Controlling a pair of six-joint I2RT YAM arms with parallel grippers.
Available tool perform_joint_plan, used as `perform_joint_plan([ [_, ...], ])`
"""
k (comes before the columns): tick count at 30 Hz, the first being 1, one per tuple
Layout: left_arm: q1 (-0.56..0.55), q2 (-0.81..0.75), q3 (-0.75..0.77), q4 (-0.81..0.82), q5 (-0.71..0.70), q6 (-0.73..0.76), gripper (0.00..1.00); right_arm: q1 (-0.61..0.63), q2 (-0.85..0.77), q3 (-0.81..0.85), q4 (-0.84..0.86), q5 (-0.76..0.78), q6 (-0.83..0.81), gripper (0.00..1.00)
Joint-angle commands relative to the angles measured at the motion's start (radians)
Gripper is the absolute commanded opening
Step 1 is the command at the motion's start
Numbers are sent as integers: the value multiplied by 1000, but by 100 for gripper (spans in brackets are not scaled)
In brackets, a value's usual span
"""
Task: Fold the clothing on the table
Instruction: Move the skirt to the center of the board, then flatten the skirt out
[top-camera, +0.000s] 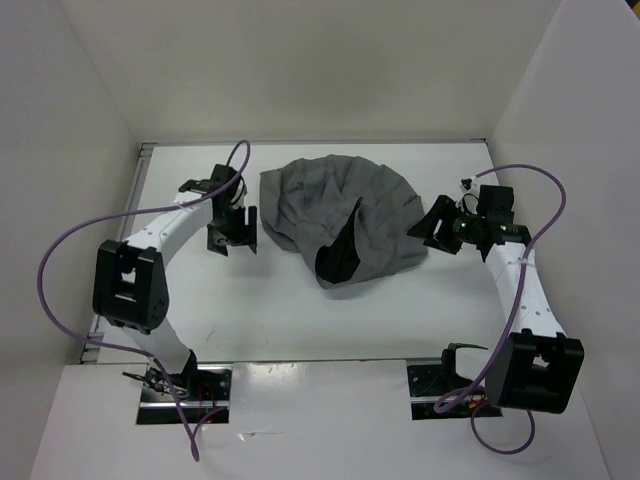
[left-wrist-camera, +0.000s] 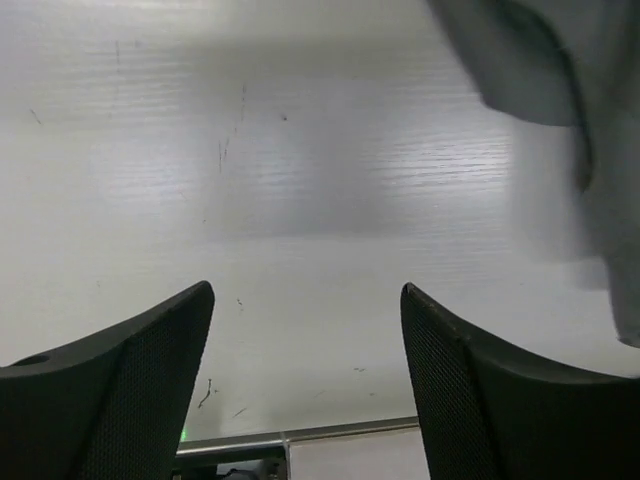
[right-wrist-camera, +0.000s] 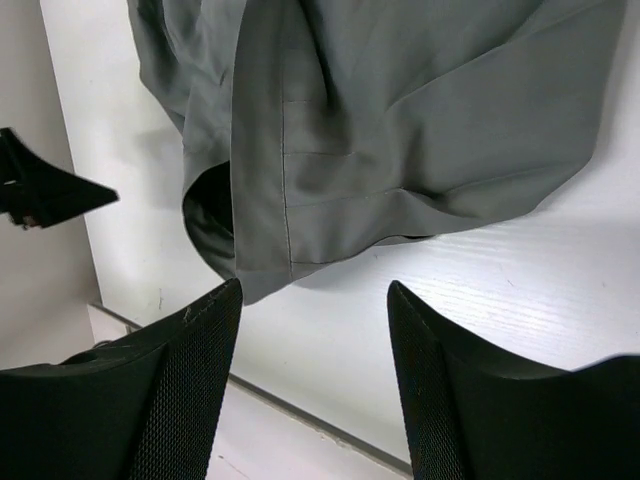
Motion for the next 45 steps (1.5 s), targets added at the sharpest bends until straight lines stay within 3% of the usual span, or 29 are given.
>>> perform_joint_plan([
  [1,2,-141,56,49,14,-10,83,7,13,21,0,13,-9,66],
  [4,2,-129,77,96,157,-10,84,28,59,50,-11,13,-19,66],
  [9,-35,-19,164,210,343,-41,85,167,137,135,-84,96,-19,66],
  [12,-44,44,249,219,371,-41,84,330,205,156,-112,229,7,64],
  [16,-44,44,251,229,380,-32,84,519,239,191,-121,426,83,64],
  [21,-44,44,217,238,371,-21,84,619,321,326,-176,562,124,64],
  [30,-44,54,208,247,380,-11,84,734,467,345,-268,733,205,62],
  [37,-44,54,251,247,400,-2,84,755,481,325,-357,907,319,39],
  [43,-44,54,260,256,449,-2,84,755,432,325,-425,998,366,36],
  [45,-44,63,269,267,472,-2,84,755,432,325,-445,1010,376,30],
])
